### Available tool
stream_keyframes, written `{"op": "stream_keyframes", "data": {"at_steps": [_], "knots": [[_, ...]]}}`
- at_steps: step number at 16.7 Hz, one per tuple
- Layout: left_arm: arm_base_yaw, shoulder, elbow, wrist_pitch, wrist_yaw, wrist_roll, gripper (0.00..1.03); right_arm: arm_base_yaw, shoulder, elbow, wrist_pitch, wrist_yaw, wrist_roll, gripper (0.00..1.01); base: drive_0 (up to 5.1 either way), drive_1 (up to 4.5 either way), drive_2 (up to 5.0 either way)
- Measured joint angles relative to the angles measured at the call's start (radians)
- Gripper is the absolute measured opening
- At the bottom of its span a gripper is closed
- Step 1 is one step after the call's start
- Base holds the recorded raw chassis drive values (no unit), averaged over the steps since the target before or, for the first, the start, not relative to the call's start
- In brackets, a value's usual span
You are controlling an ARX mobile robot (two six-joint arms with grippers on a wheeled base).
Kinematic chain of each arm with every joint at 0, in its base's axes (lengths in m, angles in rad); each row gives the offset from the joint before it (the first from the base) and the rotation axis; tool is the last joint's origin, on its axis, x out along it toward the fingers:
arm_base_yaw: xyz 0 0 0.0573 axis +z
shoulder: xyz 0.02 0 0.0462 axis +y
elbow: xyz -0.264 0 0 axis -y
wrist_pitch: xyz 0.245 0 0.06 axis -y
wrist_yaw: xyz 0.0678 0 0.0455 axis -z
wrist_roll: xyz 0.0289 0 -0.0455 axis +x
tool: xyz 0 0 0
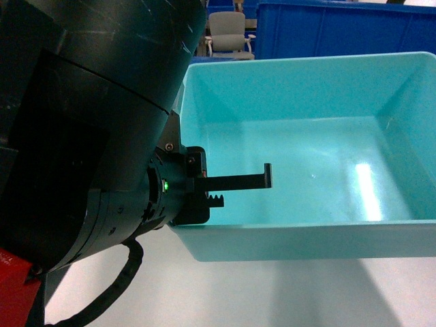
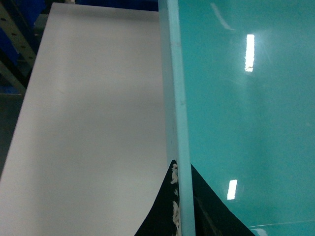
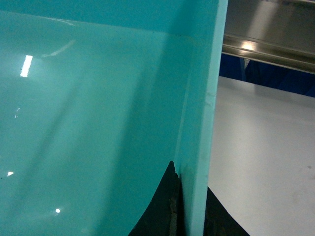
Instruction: Organize blue bins on left shelf correctly
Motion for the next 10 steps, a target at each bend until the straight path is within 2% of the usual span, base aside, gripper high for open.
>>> {"op": "stream_keyframes", "data": {"at_steps": [10], "knots": [[-0.001,0.0,0.0,0.0,-0.001,0.0,0.02,0.0,0.0,0.0,0.001,0.001,0.0,0.02,-5.0,2.49,2.5]]}}
